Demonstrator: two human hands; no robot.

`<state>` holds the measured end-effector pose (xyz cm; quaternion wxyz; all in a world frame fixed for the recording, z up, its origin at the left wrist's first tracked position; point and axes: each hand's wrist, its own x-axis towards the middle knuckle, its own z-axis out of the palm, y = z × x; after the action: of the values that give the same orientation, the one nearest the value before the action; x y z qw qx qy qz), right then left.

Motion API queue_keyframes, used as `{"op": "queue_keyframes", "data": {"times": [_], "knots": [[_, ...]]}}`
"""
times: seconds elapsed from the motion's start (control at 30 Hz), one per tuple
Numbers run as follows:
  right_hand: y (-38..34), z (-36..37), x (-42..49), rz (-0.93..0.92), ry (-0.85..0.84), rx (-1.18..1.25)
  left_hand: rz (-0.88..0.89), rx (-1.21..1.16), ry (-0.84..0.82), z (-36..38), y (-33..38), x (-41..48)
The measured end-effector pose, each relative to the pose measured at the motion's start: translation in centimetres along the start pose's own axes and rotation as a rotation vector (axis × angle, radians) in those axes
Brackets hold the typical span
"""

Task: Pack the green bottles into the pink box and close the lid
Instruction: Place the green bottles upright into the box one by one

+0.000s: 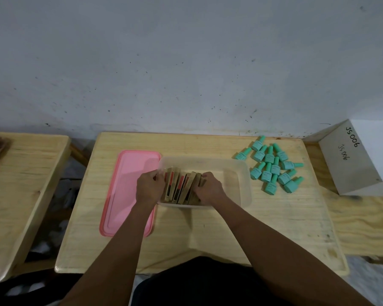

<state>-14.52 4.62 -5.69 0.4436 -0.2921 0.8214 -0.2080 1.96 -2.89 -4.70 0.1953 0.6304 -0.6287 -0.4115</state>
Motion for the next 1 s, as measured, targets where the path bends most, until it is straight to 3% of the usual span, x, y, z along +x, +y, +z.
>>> {"op": "queue_keyframes", "data": {"times": [0.17,0.43,0.53,0.67,0.87,1.0], "knots": [[-0.8,0.4,-0.2,-0.026,0.013,0.063,0.013,0.024,-0.009,-0.2,0.4,-0.4],[1.5,-3.8,-1.6,-0.154,0.02,-0.044,-0.006,0.117,0.014,0.0,0.9,-0.2],[2.8,-6.7,-3.3,-0.274,0.153,-0.076,0.031,0.173,0.072,0.1,1.9,-0.7],[5.1,-10.4,-5.1,-0.331,0.402,-0.058,0.309,0.328,0.218,1.2,4.1,-1.7],[10.8,-15.2,-5.7,-0.126,0.581,0.002,0.695,0.132,-0.134,7.7,10.3,-5.0],[14.9,-18.0,-5.4,0.032,0.621,0.094,0.728,0.076,-0.43,13.0,14.2,-8.2]]}}
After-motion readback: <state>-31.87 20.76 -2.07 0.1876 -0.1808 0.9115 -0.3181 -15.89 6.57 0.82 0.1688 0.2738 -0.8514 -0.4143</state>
